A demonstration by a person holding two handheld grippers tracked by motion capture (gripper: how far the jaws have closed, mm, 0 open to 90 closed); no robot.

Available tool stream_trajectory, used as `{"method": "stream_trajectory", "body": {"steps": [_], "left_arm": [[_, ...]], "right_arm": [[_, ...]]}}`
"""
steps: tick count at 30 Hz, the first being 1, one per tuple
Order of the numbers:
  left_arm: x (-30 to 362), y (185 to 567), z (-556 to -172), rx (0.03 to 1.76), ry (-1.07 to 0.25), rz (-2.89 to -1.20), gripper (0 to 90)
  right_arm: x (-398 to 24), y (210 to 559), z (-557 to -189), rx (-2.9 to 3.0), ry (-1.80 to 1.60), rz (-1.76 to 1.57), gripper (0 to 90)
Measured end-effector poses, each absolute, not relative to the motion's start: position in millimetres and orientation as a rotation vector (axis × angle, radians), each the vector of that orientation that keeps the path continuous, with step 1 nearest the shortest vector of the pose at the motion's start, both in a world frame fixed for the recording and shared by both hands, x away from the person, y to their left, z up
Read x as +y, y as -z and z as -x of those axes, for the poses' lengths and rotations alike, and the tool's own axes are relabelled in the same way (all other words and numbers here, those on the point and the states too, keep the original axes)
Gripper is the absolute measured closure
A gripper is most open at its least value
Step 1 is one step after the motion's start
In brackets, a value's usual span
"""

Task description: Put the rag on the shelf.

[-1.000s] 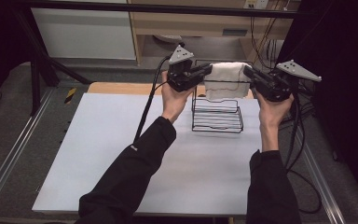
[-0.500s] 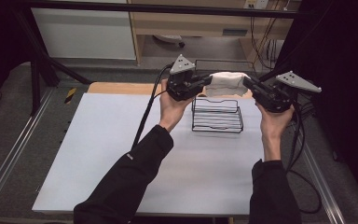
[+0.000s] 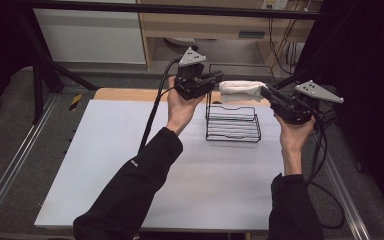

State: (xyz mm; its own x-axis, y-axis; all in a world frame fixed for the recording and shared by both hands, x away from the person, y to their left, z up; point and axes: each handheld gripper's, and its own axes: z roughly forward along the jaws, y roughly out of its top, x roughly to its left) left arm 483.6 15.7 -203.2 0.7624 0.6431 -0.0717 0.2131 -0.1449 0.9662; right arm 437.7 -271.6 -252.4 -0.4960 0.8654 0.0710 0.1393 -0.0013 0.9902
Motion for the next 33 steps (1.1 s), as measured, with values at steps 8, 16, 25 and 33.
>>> {"method": "stream_trajectory", "body": {"steps": [8,16,25,33], "left_arm": [[4.1,215.8,-490.4,0.701,-0.366,-1.766,89.6],[2.9,231.6,-487.3,0.680,-0.336,-1.797,89.6],[0.6,241.7,-488.6,0.689,-0.336,-1.816,89.8],[-0.6,247.2,-489.5,0.692,-0.339,-1.825,89.9]], "right_arm": [[-272.7,257.0,-436.8,1.689,-1.553,-1.040,80.3],[-275.4,262.2,-434.8,1.701,-1.559,-1.036,78.9],[-276.5,262.3,-429.1,1.726,-1.560,-1.028,72.5],[-277.4,250.7,-426.0,1.713,-1.577,-1.003,66.3]]}}
